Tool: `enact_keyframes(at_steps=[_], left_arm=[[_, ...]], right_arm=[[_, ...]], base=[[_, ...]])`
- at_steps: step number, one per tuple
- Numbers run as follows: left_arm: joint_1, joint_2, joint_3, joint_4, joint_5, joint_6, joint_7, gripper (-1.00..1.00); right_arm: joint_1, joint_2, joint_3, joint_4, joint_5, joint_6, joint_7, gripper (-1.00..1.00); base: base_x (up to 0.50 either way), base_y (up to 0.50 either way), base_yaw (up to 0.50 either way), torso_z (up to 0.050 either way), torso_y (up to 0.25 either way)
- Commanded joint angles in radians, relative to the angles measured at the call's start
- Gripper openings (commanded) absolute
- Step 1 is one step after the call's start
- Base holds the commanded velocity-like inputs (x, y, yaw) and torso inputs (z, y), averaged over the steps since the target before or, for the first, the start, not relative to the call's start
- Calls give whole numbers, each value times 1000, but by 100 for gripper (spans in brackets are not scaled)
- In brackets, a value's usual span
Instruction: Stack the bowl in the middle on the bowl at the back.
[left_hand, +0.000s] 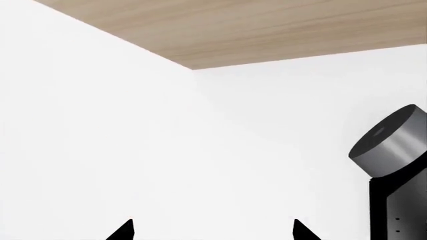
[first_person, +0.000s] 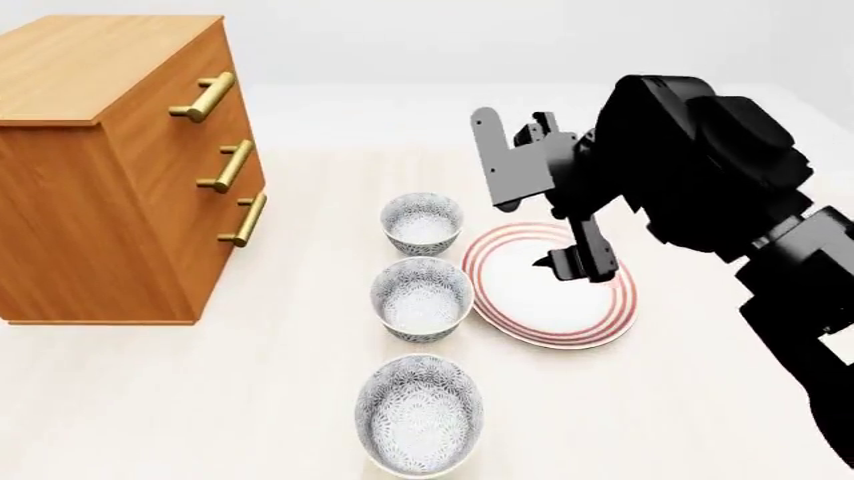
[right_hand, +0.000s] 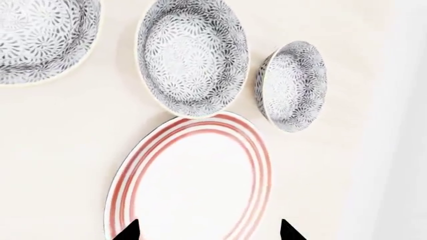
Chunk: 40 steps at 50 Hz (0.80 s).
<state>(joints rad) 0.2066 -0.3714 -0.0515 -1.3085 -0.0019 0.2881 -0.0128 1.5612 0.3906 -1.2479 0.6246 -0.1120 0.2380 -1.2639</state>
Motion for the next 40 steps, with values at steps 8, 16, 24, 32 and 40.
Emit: enact_keyframes(at_steps=[8, 16, 24, 32, 40], left_arm=[[-5, 1, -16, 0, -1, -40, 20, 100], [-7, 3, -31, 0, -2, -55, 25, 100], [-9, 3, -40, 0, 0, -70, 21, 100], [-10, 3, -39, 0, 2, -81, 17, 100], [-11, 3, -42, 0, 0, -85, 16, 100]], right_arm=[[23, -297, -56, 683, 18, -536, 43, 100], [-19, -310, -95, 684, 39, -566, 35, 100], [-48, -311, -134, 684, 61, -581, 17, 100], [-56, -317, -159, 684, 82, -585, 22, 100], [-78, -323, -175, 684, 96, -588, 33, 100]], base=[[0, 0, 0, 0, 0], [0, 0, 0, 0, 0], [0, 0, 0, 0, 0], [0, 0, 0, 0, 0], [0, 0, 0, 0, 0]])
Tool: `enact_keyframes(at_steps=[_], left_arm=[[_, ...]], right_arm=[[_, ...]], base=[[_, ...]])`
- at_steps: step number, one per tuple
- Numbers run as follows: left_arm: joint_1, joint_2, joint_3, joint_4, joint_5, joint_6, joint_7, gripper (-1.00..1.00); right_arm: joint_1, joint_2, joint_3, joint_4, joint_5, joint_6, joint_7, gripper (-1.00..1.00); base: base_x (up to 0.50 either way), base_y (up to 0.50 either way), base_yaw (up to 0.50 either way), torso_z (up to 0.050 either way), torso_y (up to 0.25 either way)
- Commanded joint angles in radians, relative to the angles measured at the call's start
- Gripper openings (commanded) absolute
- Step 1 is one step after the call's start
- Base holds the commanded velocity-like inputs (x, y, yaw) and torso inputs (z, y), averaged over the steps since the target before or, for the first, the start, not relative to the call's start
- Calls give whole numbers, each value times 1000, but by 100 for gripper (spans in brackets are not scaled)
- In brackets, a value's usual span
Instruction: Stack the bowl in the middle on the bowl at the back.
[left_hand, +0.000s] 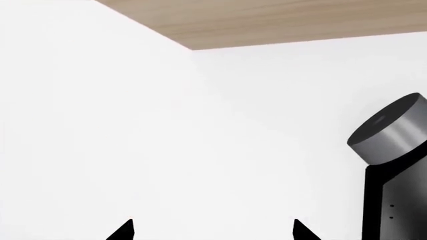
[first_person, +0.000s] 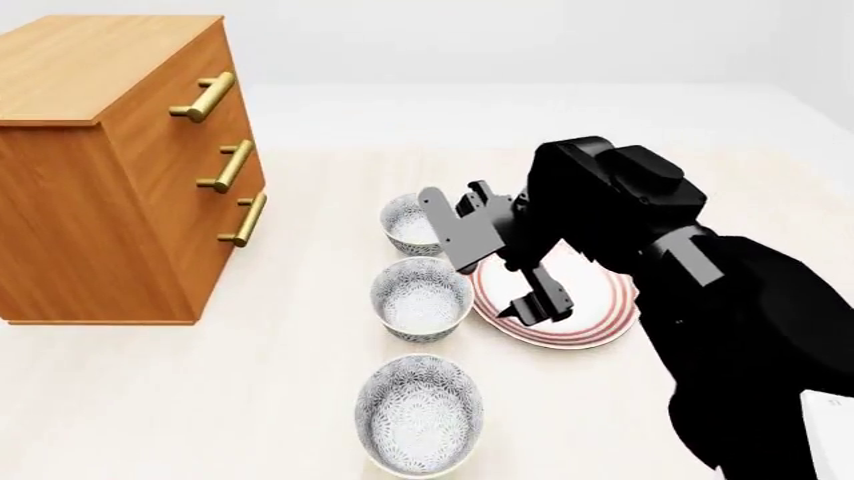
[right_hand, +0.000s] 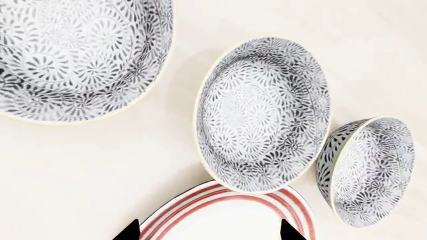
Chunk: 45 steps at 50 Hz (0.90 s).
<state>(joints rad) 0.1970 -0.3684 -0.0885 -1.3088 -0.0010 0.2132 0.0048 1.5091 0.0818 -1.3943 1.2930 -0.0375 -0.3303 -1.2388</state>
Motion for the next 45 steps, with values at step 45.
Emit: enact_keyframes(at_steps=[45], left_arm=[[-7, 3, -37, 0, -1, -54, 8, 100]], right_arm=[[-97, -57, -36, 16, 37, -8, 49, 100]], base=[[0, 0, 0, 0, 0]])
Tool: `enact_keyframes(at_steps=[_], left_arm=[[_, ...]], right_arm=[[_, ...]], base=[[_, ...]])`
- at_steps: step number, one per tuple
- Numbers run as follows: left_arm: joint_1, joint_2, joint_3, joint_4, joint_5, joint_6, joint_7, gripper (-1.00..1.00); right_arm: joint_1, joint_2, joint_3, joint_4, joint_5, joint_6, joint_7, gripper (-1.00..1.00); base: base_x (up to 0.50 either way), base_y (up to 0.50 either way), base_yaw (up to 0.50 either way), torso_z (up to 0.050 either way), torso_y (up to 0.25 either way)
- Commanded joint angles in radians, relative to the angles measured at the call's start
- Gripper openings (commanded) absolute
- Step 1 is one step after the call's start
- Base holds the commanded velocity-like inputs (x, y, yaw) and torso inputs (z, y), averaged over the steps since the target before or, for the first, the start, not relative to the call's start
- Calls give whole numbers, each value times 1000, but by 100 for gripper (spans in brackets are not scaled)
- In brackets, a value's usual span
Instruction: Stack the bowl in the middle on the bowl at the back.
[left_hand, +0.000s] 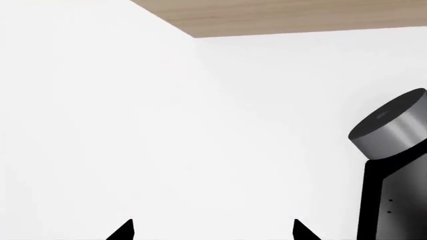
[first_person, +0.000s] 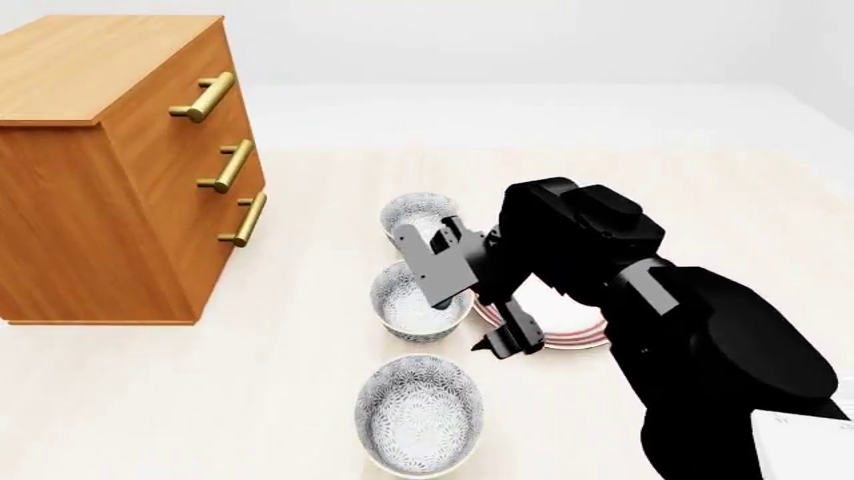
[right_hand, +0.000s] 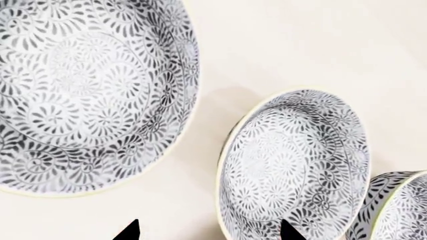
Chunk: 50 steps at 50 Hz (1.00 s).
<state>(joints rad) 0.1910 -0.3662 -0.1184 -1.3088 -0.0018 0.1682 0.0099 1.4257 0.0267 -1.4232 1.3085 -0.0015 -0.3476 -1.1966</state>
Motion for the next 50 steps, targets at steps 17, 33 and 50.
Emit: enact_keyframes(at_steps=[17, 33, 50], left_arm=[[-1, 2, -19, 0, 0, -6, 10, 100], [-1, 2, -27, 0, 1, -5, 17, 100], [-2, 3, -37, 0, 0, -16, 22, 100]], right_arm=[[-25, 0, -33, 0, -6, -3, 91, 100], [-47, -10, -119, 0, -4, -89, 238, 100], [-75, -22, -145, 0, 1, -98, 261, 100]], base=[[0, 0, 0, 0, 0], [0, 0, 0, 0, 0], [0, 0, 0, 0, 0]])
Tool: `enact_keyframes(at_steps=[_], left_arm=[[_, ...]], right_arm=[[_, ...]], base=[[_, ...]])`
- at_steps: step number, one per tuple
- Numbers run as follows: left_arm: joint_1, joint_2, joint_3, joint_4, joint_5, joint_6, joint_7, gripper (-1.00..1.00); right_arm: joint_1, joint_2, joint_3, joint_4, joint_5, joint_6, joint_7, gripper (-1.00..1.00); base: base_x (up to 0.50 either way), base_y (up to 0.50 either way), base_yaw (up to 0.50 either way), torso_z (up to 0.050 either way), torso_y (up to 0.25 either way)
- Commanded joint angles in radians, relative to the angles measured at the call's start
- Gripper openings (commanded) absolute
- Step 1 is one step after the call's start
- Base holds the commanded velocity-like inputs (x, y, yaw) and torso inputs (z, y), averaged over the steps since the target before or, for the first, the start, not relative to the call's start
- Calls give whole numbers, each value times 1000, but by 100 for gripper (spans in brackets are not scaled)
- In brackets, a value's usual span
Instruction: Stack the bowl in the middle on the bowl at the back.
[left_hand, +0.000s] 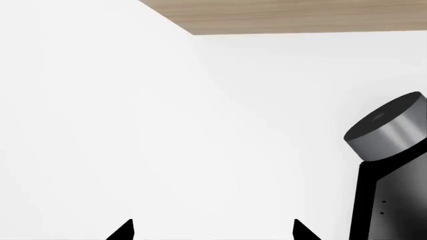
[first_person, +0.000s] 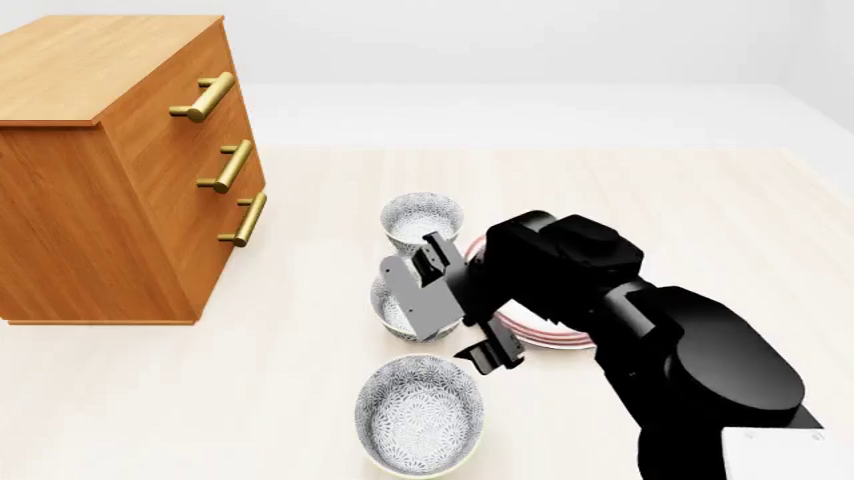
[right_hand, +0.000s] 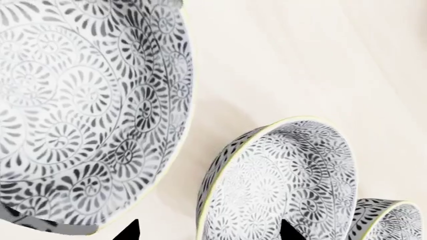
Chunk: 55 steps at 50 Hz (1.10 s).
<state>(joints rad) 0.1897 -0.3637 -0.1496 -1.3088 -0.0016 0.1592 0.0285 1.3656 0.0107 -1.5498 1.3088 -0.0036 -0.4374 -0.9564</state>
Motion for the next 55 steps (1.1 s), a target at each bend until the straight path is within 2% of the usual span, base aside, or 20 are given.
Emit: enact_keyframes(at_steps=[1, 35, 36, 55], left_arm=[[-1, 0, -7, 0, 0, -8, 4, 100], [-3, 0, -6, 0, 2, -19, 0, 100], [-3, 0, -6, 0, 2, -19, 0, 100], [0, 1, -8, 0, 1, -2, 1, 100]], right_arm=[[-15, -6, -18, 0, 3, -8, 21, 100], [-15, -6, -18, 0, 3, -8, 21, 100], [-52, -8, 3, 0, 6, -1, 7, -100], [-35, -4, 18, 0, 5, 2, 3, -100]], base=[[0, 0, 0, 0, 0], [0, 0, 0, 0, 0], [0, 0, 0, 0, 0], [0, 0, 0, 0, 0]])
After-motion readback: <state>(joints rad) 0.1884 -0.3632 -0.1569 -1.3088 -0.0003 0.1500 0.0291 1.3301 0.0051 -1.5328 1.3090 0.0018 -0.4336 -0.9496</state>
